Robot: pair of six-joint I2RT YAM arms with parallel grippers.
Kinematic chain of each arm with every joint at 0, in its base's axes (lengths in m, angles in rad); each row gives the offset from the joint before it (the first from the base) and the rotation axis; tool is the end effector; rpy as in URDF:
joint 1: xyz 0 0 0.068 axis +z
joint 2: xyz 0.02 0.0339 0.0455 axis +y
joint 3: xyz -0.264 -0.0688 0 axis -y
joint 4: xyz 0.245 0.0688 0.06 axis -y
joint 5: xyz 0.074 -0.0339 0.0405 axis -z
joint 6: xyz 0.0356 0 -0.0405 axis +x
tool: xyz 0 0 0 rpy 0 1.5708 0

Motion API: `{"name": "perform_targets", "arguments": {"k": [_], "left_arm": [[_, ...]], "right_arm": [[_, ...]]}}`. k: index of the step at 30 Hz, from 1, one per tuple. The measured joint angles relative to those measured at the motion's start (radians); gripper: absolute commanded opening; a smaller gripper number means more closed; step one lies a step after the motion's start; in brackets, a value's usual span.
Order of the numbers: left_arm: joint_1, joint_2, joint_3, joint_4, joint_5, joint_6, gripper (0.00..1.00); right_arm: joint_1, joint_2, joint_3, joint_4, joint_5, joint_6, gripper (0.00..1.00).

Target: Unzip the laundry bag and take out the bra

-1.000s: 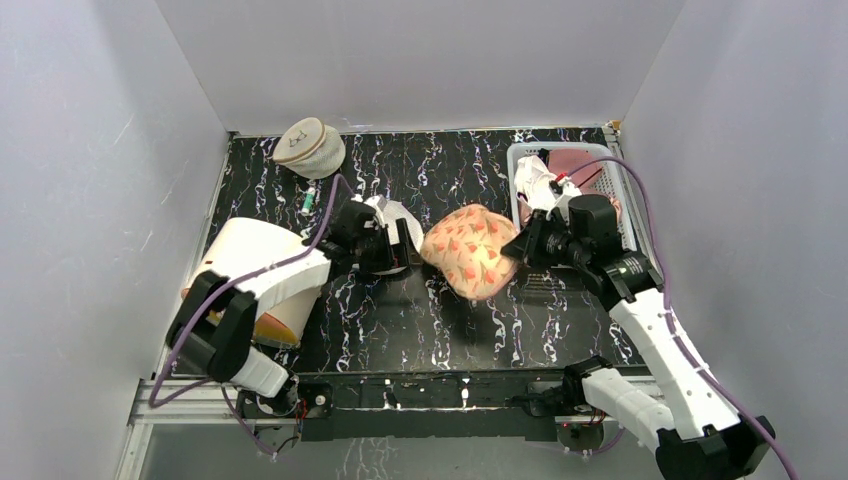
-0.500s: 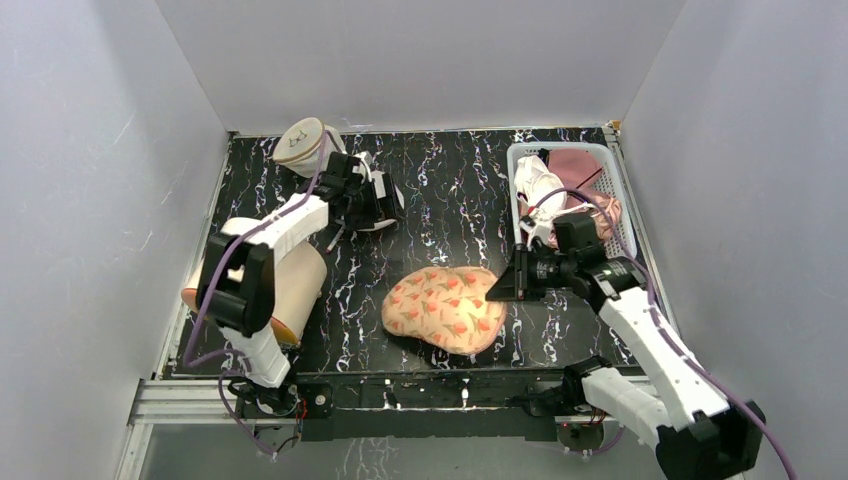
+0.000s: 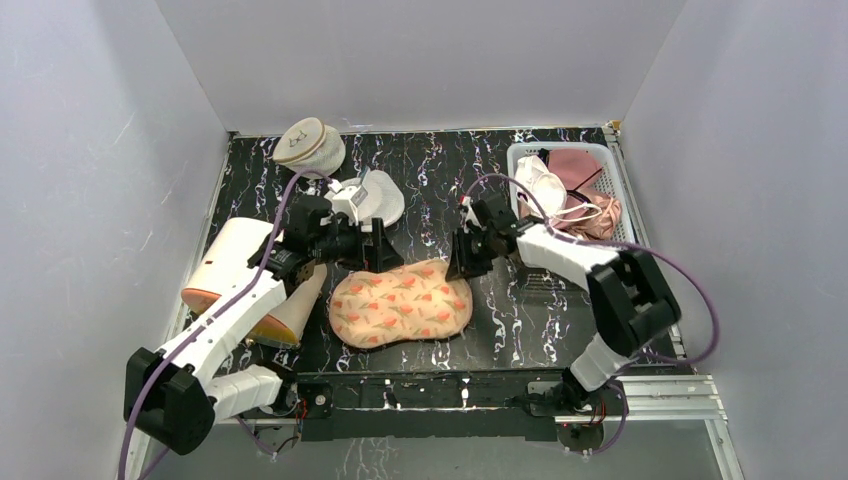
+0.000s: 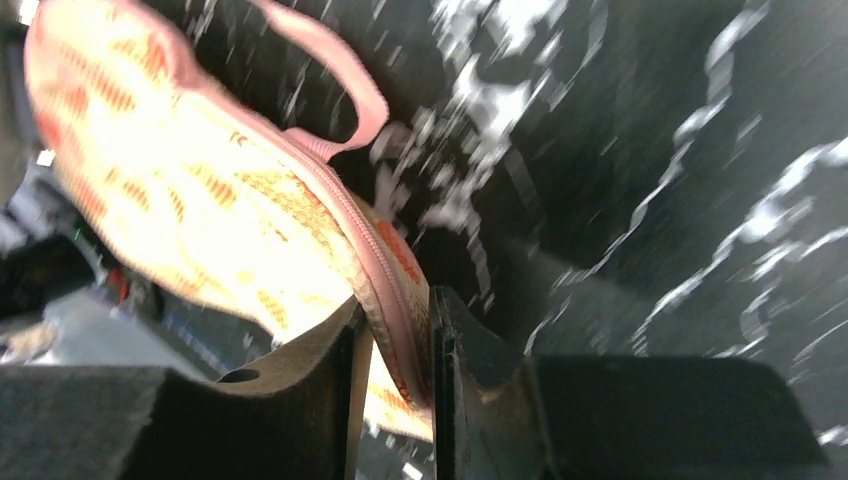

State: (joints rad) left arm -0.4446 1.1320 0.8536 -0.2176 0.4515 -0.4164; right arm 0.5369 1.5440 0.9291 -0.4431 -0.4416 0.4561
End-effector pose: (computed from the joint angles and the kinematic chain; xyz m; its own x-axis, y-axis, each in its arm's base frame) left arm 0.2219 -0.1229 0.2924 -0.6896 -0.0746 -0.7204 0.4970 0.6748 -0.5456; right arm 0.2498 0.1664 0.1926 -0.9553 -0.1052 -0.2764 -0.2471 0.7975 0.5504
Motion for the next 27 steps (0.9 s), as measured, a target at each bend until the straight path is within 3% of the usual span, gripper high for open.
{"name": "perform_targets", "arguments": {"k": [1,3,6,11,23,27], "left_arm": [[-0.007,-0.011,-0.011,-0.008,0.002,0.010,0.98],[-0.029,-0.015,-0.020,-0.026,-0.002,0.032,0.98],[-0.102,-0.010,-0.021,-0.030,-0.047,0.070,0.98],[-0.291,-0.006,-0.058,0.031,-0.194,0.177,0.97],[-0.684,0.290,-0.084,0.171,-0.570,0.436,0.81],[-0.769,0.349,-0.082,0.201,-0.651,0.492,0.68]], "right_arm": [[-0.014,0.050,0.038,0.005,0.029,-0.011,0.45],[-0.042,0.136,0.112,0.006,0.079,-0.032,0.75],[-0.071,0.210,0.196,-0.013,0.164,-0.071,0.91],[-0.074,0.127,0.196,-0.055,0.274,-0.111,0.98],[-0.114,-0.559,-0.008,-0.045,0.493,-0.115,0.98],[-0.113,-0.692,-0.034,-0.064,0.557,-0.118,0.98]]}}
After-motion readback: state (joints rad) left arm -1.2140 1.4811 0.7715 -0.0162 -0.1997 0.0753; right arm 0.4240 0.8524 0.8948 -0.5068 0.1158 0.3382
